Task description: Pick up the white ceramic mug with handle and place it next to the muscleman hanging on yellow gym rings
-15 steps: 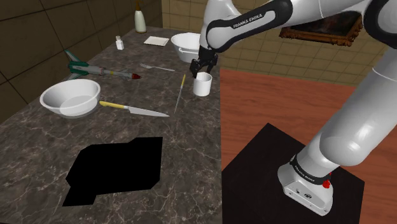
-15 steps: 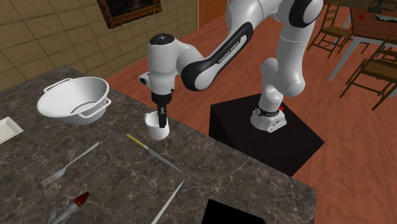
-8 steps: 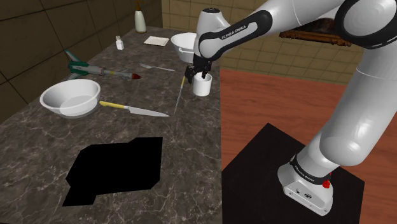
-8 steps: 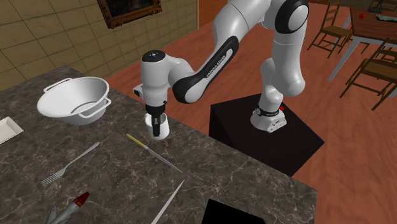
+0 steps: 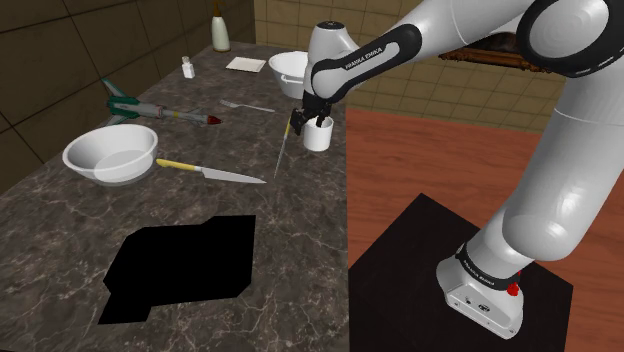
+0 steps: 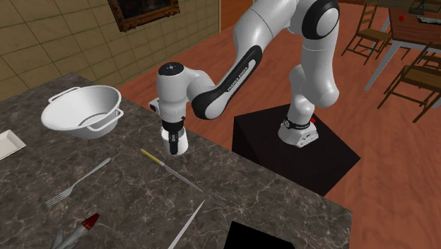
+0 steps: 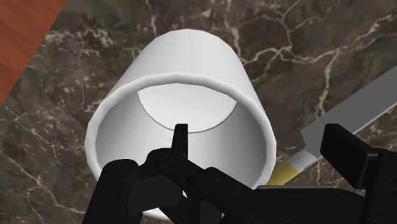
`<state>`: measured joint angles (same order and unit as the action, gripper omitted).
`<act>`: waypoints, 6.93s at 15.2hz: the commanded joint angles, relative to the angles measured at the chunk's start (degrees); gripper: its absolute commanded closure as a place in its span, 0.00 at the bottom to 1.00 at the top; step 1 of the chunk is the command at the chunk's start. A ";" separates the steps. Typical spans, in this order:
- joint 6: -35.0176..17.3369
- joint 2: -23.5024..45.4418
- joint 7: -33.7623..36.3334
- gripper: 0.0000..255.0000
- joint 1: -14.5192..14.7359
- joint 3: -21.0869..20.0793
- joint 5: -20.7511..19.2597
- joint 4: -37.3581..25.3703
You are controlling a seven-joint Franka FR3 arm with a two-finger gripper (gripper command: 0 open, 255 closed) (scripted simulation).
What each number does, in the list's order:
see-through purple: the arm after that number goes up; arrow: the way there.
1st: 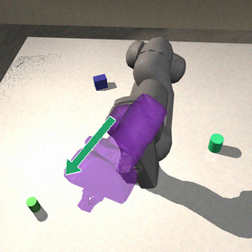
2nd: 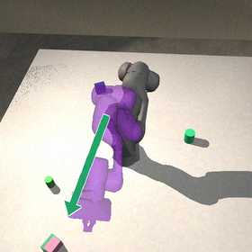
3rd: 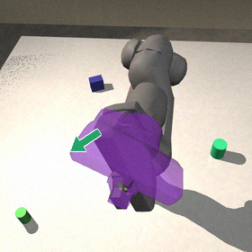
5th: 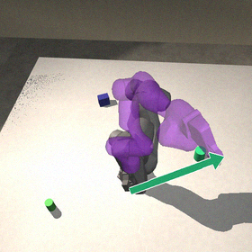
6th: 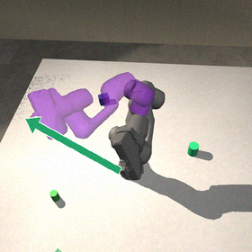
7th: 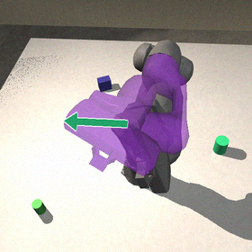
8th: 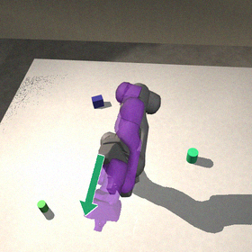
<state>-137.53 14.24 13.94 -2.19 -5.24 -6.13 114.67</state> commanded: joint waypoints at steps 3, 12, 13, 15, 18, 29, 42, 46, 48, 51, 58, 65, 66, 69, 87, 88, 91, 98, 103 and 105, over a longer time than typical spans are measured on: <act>-0.01 0.01 0.00 1.00 0.00 0.00 0.00 0.00; -0.02 0.01 0.00 1.00 0.00 0.00 0.00 0.00; 0.65 -0.41 -0.10 1.00 -0.02 -0.04 0.11 -0.26; 2.00 -1.20 -0.30 1.00 -0.06 -0.10 0.32 -0.82; 4.05 -2.32 -0.58 1.00 -0.10 -0.19 0.63 -1.76; 11.74 -5.64 -1.46 1.00 -0.19 -0.40 1.52 -6.17; 21.19 -7.83 -2.22 1.00 -0.19 -0.51 2.15 -13.47; 22.87 -9.56 -1.37 1.00 0.33 -0.94 2.19 -13.38; 22.28 -12.47 0.62 1.00 1.35 -1.82 2.17 -9.79; 21.71 -16.52 3.71 1.00 2.88 -3.33 2.26 -5.01; 21.55 -24.57 11.26 1.00 6.57 -7.56 3.16 3.56; 22.57 -30.54 19.35 1.00 10.50 -12.73 4.90 8.82; 22.78 -31.20 20.56 1.00 11.07 -13.53 5.19 9.30; 23.48 -32.85 24.27 1.00 12.78 -16.06 6.07 10.37; 28.48 -30.87 50.05 1.00 20.75 -34.75 7.96 4.49; 28.81 -29.98 51.86 1.00 21.01 -36.10 7.59 3.49; 26.53 -29.64 52.27 1.00 21.03 -36.45 7.43 5.51; 21.17 -28.28 53.54 1.00 20.93 -37.46 6.65 9.82; 17.33 -26.80 54.77 1.00 20.70 -38.32 5.65 12.55; 15.80 -26.09 55.36 1.00 20.57 -38.69 5.12 13.55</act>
<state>-121.05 -12.24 69.12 18.50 -43.82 -0.70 127.89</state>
